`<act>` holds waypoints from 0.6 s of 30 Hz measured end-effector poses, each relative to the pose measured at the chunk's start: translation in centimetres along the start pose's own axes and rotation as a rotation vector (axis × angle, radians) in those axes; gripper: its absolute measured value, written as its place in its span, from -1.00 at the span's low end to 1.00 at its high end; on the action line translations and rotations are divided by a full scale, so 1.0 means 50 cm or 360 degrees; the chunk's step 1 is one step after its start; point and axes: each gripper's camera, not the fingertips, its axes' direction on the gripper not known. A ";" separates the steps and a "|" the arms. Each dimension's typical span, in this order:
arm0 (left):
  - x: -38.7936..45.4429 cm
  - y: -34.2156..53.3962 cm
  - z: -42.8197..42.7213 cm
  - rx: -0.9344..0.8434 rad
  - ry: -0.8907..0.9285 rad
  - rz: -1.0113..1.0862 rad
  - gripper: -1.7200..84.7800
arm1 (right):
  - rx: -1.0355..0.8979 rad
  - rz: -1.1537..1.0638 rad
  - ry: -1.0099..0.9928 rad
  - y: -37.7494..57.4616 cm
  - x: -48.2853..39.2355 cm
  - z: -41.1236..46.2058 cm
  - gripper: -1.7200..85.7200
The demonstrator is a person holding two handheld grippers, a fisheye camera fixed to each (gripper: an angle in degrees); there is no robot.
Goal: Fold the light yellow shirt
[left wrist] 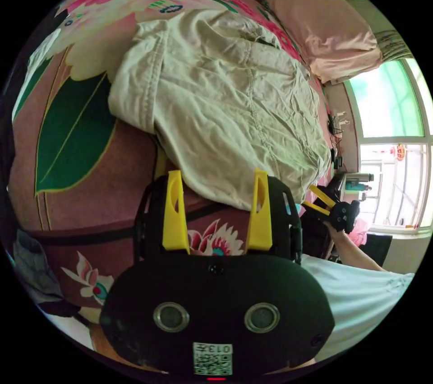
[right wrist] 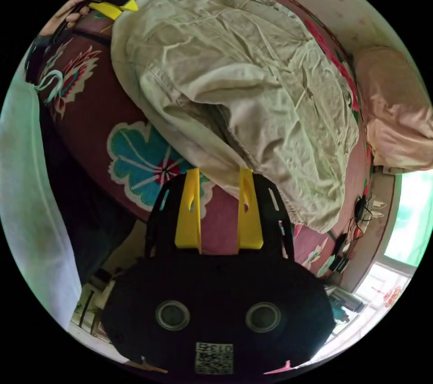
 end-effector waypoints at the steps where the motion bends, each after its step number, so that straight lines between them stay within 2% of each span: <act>1: 0.006 0.014 0.010 0.0010 -0.0002 -0.0032 -0.51 | 0.0009 -0.0032 -0.0032 -0.004 0.017 0.006 -0.70; 4: 0.020 0.031 0.016 0.0040 -0.0080 -0.0127 -0.63 | -0.0021 -0.0049 -0.0267 -0.012 0.081 0.018 -0.80; 5: 0.022 0.026 0.027 -0.0084 0.0005 -0.0123 -0.82 | -0.0074 0.0003 -0.0400 -0.014 0.116 0.023 -0.87; 6: 0.021 0.025 0.028 -0.0110 0.0038 -0.0137 -0.91 | -0.0119 0.0023 -0.0467 -0.015 0.134 0.026 -0.91; 8: 0.030 0.029 -0.006 -0.0028 0.0195 -0.0071 -0.93 | -0.0184 0.0034 -0.0764 -0.006 0.204 0.018 -0.93; 12: 0.033 0.054 -0.088 0.0066 0.0411 0.0077 -0.95 | -0.0054 -0.0068 -0.0962 0.038 0.296 -0.066 -0.95; 15: 0.025 0.095 -0.156 0.0188 0.0495 0.0151 -0.95 | 0.0085 -0.0218 -0.1058 0.083 0.326 -0.151 -0.95; 18: 0.008 0.137 -0.188 0.0267 0.0509 0.0153 -0.95 | 0.0428 -0.0455 -0.1417 0.122 0.331 -0.270 -0.95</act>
